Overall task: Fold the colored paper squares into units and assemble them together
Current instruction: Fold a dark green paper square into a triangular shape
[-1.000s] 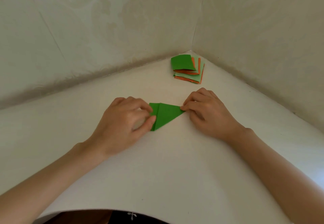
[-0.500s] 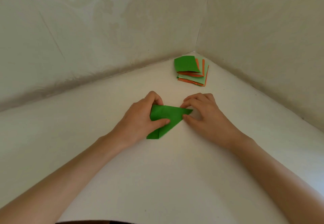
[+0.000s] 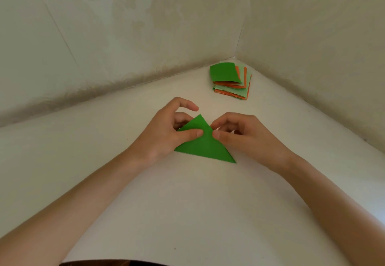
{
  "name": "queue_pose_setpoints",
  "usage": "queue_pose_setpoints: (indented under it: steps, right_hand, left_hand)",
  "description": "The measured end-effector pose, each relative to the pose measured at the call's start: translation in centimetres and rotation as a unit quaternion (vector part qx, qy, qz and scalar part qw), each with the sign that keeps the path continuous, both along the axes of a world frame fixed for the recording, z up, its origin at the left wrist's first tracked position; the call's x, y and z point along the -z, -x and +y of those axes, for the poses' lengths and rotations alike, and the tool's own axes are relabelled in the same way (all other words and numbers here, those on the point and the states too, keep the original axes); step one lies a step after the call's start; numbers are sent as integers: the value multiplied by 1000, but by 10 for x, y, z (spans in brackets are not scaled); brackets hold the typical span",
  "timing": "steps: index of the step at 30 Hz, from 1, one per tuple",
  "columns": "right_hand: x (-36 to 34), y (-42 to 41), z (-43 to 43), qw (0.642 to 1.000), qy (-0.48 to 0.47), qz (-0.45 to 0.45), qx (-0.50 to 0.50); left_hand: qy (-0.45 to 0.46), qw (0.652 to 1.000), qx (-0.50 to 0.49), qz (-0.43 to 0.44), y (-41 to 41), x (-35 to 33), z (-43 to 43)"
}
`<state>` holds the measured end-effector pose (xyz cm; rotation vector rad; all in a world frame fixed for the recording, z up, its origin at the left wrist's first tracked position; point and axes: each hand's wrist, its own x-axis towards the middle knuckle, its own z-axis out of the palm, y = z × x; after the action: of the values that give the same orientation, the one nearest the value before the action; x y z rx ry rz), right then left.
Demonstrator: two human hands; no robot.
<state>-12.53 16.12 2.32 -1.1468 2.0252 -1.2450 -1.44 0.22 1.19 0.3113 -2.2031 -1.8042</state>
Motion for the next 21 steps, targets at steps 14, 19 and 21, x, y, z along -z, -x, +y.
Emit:
queue_pose_setpoints:
  steps: [14, 19, 21]
  right_hand:
    - [1, -9, -3, 981, 59, -167, 83]
    - [2, -6, -4, 972, 84, -189, 106]
    - [5, -8, -6, 974, 89, -177, 112]
  left_hand:
    - [-132, 987, -89, 29, 0, -3, 3]
    - [-67, 996, 6, -60, -3, 2, 4]
    - [-43, 997, 35, -62, -4, 3, 5]
